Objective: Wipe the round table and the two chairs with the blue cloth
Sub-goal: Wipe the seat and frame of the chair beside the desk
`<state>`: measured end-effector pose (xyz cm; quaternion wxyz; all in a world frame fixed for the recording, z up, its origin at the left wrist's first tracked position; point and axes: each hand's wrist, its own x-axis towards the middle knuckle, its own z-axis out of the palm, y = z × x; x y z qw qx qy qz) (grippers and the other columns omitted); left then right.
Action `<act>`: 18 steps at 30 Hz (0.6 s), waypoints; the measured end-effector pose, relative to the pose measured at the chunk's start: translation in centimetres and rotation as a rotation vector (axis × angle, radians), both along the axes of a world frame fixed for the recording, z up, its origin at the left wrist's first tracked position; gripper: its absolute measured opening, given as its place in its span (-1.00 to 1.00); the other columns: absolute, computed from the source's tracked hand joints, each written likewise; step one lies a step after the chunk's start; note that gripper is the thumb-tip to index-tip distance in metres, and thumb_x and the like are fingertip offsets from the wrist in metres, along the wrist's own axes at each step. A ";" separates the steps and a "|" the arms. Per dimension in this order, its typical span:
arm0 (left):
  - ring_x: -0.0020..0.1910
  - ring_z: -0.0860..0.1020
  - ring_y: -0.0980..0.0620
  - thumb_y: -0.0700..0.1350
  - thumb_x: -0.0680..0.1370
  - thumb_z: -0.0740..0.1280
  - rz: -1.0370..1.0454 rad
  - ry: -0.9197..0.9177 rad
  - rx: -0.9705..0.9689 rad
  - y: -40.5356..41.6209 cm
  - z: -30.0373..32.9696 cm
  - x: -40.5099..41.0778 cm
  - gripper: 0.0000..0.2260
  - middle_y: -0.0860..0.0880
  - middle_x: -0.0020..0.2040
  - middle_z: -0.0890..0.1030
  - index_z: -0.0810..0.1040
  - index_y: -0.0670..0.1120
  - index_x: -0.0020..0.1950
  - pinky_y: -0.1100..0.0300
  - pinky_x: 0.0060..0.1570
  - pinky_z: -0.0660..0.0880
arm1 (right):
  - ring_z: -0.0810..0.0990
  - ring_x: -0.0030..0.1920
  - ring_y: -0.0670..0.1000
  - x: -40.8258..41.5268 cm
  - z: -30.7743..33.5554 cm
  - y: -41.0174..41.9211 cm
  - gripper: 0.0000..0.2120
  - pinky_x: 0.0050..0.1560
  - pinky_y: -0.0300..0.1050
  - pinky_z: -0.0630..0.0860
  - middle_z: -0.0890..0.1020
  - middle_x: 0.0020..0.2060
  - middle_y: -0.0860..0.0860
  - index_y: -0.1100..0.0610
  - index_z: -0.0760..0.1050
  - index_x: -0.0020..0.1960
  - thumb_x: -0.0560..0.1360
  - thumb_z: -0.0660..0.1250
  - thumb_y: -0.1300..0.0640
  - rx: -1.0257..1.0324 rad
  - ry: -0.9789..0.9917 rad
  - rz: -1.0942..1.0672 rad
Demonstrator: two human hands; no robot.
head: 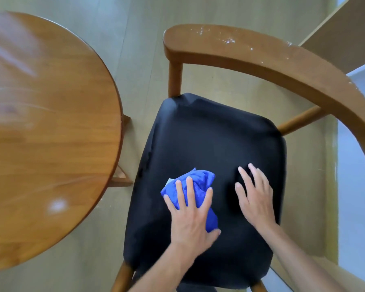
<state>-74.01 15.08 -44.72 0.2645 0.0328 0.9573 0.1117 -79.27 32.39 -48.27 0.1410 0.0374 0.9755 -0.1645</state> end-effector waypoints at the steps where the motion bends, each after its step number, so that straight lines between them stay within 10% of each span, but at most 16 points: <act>1: 0.37 0.31 -0.45 0.32 0.08 0.49 0.000 -0.035 -0.027 0.9 -0.3 0.4 -0.15 -0.33 0.42 0.35 0.50 0.05 0.31 -0.44 0.09 0.38 | 0.23 0.46 0.21 0.3 -0.7 0.2 -0.41 0.38 0.18 0.23 0.29 0.47 0.15 0.14 0.38 0.42 0.52 -0.03 -0.13 0.047 -0.005 0.027; 18: 0.07 0.46 -0.26 -0.02 0.23 0.49 -0.002 0.389 0.086 -6.4 -3.2 -6.0 -0.59 -0.15 0.20 0.52 0.53 -0.03 0.04 -0.01 -0.21 0.45 | 0.07 0.53 0.16 2.2 -5.0 0.8 -0.43 0.46 0.21 0.08 0.17 0.52 0.13 0.10 0.24 0.49 0.55 0.05 -0.13 0.154 0.098 0.070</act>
